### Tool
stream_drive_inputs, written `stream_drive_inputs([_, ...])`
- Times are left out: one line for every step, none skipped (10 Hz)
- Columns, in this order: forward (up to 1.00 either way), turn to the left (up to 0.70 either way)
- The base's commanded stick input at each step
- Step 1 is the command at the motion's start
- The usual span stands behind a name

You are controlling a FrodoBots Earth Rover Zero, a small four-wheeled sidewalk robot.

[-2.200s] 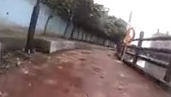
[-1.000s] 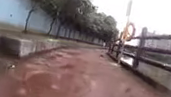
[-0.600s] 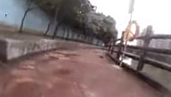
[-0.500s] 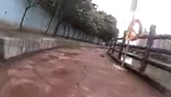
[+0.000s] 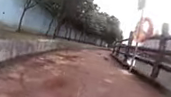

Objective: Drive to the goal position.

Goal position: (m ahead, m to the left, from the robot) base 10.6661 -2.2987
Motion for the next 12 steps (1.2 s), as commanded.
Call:
stream_drive_inputs([0.85, 0.02])
stream_drive_inputs([0.85, 0.02])
stream_drive_inputs([0.85, 0.02])
stream_drive_inputs([0.85, 0.02])
stream_drive_inputs([0.85, 0.02])
stream_drive_inputs([0.85, 0.02])
stream_drive_inputs([0.85, 0.02])
stream_drive_inputs([0.85, 0.02])
stream_drive_inputs([0.85, 0.02])
stream_drive_inputs([0.85, 0.02])
stream_drive_inputs([0.85, 0.02])
stream_drive_inputs([0.85, 0.02])
